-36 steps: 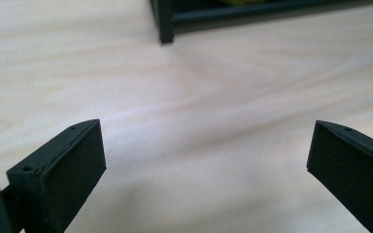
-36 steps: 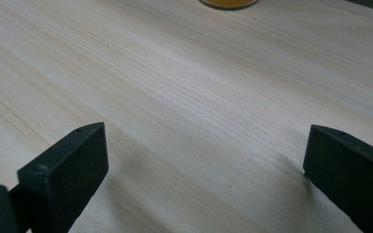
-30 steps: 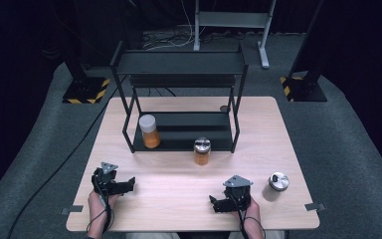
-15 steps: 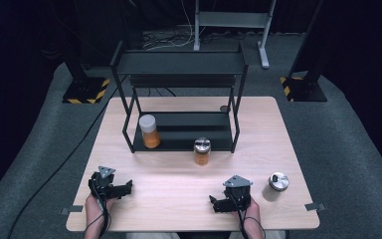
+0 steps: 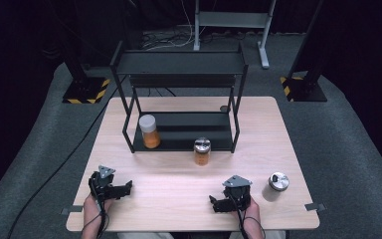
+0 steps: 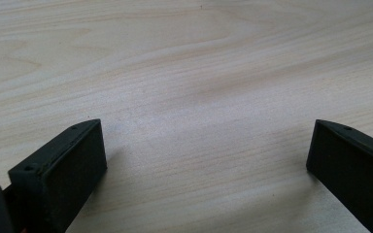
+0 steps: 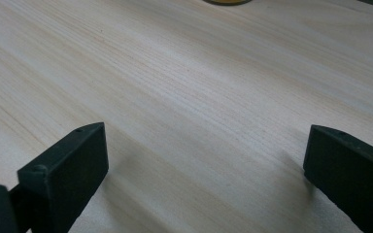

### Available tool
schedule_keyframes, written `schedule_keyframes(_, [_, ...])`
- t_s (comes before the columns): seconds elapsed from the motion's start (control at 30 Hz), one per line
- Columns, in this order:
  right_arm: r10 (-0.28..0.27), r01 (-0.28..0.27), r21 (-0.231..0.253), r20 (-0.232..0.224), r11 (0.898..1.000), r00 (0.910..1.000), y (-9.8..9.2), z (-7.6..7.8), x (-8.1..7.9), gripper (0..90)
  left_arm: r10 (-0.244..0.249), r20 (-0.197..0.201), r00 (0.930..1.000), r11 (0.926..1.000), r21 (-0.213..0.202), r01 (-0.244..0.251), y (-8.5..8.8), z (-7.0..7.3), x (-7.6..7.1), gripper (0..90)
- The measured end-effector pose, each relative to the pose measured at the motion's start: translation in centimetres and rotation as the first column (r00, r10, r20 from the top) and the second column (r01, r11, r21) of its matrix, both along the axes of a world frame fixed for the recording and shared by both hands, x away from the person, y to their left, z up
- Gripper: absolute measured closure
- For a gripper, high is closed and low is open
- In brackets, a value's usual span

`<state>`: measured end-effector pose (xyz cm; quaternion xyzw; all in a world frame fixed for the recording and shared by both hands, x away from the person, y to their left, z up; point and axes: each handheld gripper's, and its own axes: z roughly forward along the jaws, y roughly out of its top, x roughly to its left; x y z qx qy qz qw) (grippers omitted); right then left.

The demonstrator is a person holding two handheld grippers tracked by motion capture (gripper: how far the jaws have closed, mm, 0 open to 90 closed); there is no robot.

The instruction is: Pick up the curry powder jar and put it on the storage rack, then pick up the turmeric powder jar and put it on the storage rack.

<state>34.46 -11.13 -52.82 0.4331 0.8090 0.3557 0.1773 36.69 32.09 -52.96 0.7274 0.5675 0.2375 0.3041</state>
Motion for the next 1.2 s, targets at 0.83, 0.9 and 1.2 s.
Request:
schedule_keyframes(0.83, [-0.003, 0.003, 0.002, 0.001, 1.0, 1.0, -0.03, 0.01, 0.0, 1.7, 0.0, 0.0, 1.0, 1.0, -0.004, 0.0, 0.02, -0.02, 0.02, 0.2])
schedule_keyframes(0.9, [-0.002, 0.002, -0.001, -0.004, 1.0, 1.0, 0.02, -0.01, 0.03, 1.6, 0.0, -0.001, 1.0, 1.0, -0.004, 0.0, 0.03, -0.02, 0.03, 0.2])
schedule_keyframes(1.2, [0.0, 0.0, -0.001, -0.003, 1.0, 1.0, 0.0, 0.0, 0.02, 1.9, 0.0, -0.001, 1.0, 1.0, -0.004, 0.0, 0.02, -0.02, 0.03, 0.2])
